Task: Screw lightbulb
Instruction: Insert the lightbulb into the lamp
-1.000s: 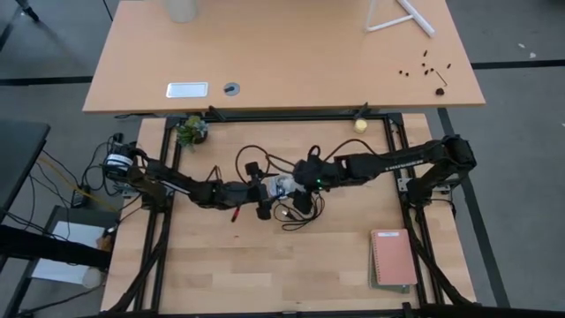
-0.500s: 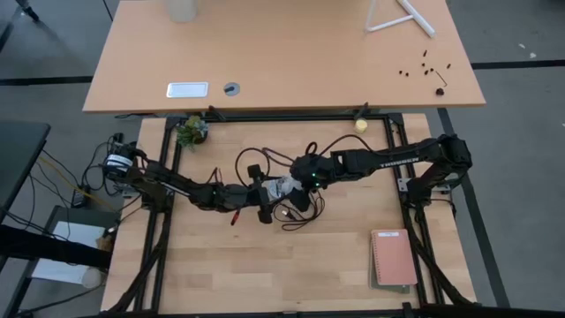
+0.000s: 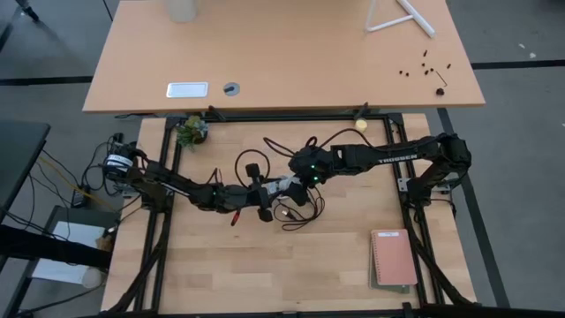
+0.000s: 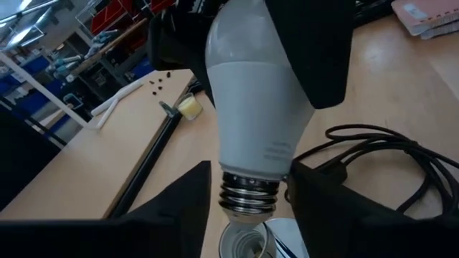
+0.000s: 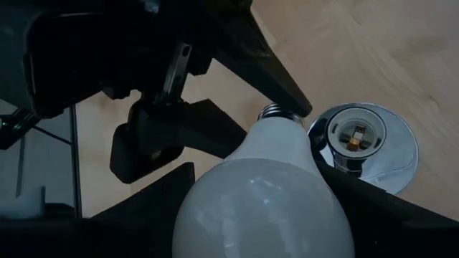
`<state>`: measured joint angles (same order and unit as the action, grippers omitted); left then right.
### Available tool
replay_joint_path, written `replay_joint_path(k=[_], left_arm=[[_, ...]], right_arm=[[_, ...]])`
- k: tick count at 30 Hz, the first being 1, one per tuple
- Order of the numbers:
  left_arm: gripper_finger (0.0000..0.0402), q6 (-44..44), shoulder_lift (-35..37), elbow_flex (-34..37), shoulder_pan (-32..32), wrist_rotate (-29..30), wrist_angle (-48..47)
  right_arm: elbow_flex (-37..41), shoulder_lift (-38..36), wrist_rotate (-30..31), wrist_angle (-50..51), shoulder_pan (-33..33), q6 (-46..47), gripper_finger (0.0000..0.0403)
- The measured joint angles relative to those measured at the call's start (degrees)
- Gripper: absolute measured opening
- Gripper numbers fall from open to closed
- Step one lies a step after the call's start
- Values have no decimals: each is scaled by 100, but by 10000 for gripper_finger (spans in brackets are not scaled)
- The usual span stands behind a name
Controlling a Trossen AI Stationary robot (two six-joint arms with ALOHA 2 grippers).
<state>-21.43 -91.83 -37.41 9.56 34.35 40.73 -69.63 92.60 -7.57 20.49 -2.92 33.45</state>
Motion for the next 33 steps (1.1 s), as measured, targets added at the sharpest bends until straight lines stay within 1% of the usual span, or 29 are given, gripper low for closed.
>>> replay_joint_path(k=[6, 12, 16, 19, 26, 29, 33], left_arm=[[179, 46, 0, 0, 45, -2, 16], [179, 89, -1, 2, 90, -29, 126], [178, 135, 0, 2, 101, 101, 196], [174, 341, 0, 2, 101, 159, 229], [161, 363, 0, 2, 107, 368, 182], [160, 358, 0, 2, 109, 403, 182], [159, 366, 1, -4, 107, 484, 226]], right_arm=[[2, 0, -151, -286, -47, 52, 278], [2, 0, -244, -364, -166, 36, 278], [2, 0, -161, -318, -169, -4, 278], [2, 0, -129, -332, -197, -4, 278], [2, 0, -154, -378, -240, -13, 278], [2, 0, -206, -388, -243, -206, 278], [1, -57, -32, -430, -245, -848, 290]])
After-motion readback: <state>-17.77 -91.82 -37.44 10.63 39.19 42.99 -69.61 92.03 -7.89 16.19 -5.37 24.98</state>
